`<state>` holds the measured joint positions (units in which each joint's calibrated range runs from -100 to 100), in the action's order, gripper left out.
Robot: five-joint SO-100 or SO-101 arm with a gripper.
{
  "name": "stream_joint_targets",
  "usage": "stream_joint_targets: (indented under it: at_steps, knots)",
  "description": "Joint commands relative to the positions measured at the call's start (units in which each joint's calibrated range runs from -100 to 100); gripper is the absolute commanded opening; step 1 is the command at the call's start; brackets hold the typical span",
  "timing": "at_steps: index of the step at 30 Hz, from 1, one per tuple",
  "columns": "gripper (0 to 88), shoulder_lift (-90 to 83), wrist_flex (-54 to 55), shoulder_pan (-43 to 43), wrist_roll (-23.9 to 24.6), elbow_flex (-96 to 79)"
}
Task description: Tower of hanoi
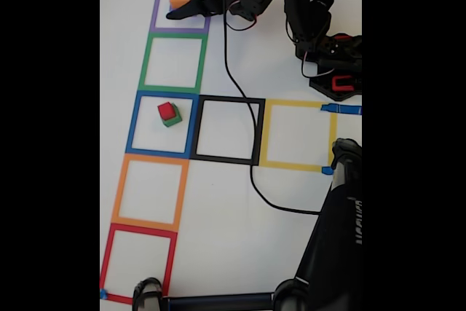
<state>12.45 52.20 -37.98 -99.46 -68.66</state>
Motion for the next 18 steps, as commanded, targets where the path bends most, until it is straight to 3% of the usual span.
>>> stream_joint_targets:
  at_steps: [1, 10, 18]
  knots:
    - [40.0, -0.14, 1.73, 0.2, -0.54, 1.3]
    - [36.9, 1.48, 3.11, -0.38, -0.54, 1.39]
    - [25.9, 2.04, 3.11, -0.66, -0.54, 1.2]
